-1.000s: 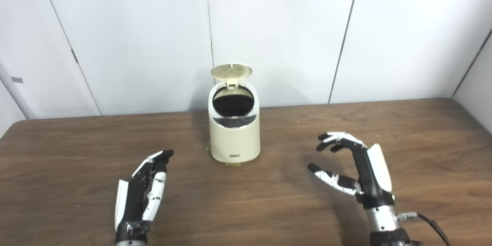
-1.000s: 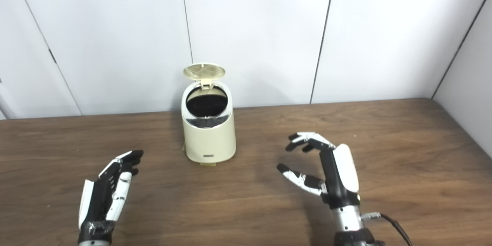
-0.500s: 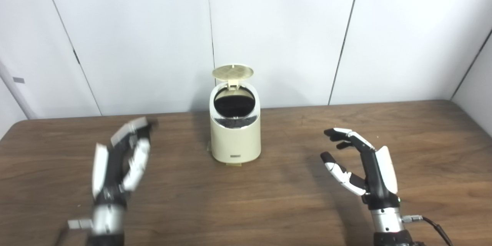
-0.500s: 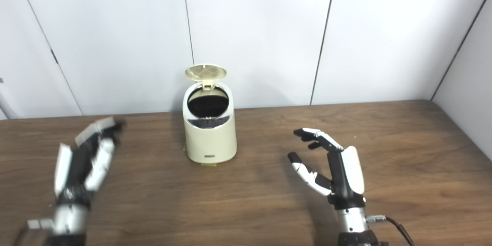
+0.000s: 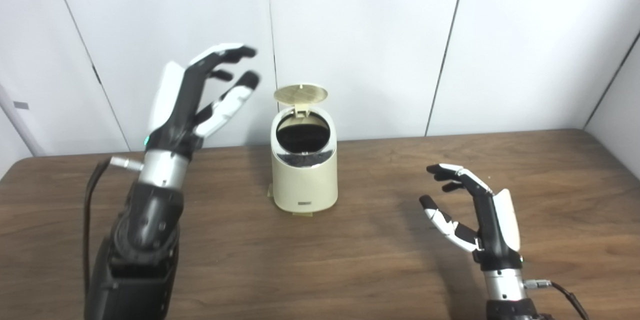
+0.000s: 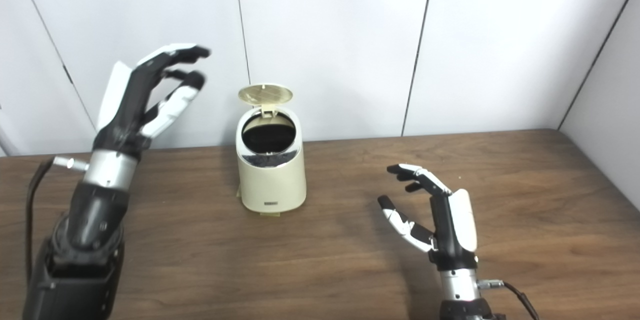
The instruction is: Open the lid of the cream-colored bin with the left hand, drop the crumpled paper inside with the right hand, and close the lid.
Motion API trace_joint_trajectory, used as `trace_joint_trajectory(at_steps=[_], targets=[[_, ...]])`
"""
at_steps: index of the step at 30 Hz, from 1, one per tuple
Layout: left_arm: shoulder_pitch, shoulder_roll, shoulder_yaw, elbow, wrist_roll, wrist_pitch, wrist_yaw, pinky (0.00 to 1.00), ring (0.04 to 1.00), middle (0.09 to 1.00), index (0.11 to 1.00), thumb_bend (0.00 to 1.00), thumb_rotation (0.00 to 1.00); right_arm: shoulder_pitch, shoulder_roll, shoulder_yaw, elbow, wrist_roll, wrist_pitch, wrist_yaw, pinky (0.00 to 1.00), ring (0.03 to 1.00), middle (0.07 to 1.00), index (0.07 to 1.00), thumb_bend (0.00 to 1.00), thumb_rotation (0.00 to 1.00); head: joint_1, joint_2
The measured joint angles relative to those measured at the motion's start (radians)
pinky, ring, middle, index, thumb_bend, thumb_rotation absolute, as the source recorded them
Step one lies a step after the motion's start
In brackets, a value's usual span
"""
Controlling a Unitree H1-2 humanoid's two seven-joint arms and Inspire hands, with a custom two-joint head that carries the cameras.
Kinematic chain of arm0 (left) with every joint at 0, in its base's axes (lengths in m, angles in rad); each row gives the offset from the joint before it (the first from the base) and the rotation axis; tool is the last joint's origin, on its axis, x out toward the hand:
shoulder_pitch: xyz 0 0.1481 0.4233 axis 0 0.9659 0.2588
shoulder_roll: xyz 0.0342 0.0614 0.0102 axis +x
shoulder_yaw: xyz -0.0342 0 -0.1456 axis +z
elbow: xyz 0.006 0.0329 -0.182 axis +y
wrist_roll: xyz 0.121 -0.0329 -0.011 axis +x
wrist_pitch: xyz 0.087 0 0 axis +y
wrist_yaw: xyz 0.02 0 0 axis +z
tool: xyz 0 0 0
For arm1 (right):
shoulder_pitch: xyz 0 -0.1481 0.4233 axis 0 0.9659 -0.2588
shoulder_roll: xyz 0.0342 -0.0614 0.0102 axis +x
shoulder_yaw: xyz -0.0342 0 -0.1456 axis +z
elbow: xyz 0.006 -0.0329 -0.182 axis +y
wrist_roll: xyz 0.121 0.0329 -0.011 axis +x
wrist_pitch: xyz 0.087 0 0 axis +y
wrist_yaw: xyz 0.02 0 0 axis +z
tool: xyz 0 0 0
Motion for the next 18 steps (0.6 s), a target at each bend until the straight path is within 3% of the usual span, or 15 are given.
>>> trace_joint_trajectory(at_steps=[5,12,18], targets=[[-0.077,0.054,-0.05,0.042,0.017,0.046,-0.09,0.67,0.79,0.809,0.776,0.79,0.76,-0.002,0.0,0.002,0.003,0.0,0.003,0.002,0.54,0.653,0.688,0.672,0.25,0.42,0.002,-0.003],[-0.111,0.07,-0.137,0.141,0.116,0.083,-0.132,0.68,0.82,0.838,0.802,0.9,0.75,-0.004,-0.002,0.003,0.011,0.003,0.003,0.004,0.54,0.654,0.688,0.677,0.26,0.46,0.005,-0.012],[-0.153,0.072,-0.198,0.162,0.227,0.113,-0.144,0.82,0.896,0.891,0.82,0.92,0.77,-0.007,-0.001,0.005,0.014,0.006,0.004,0.005,0.55,0.661,0.688,0.677,0.25,0.43,0.006,-0.02]])
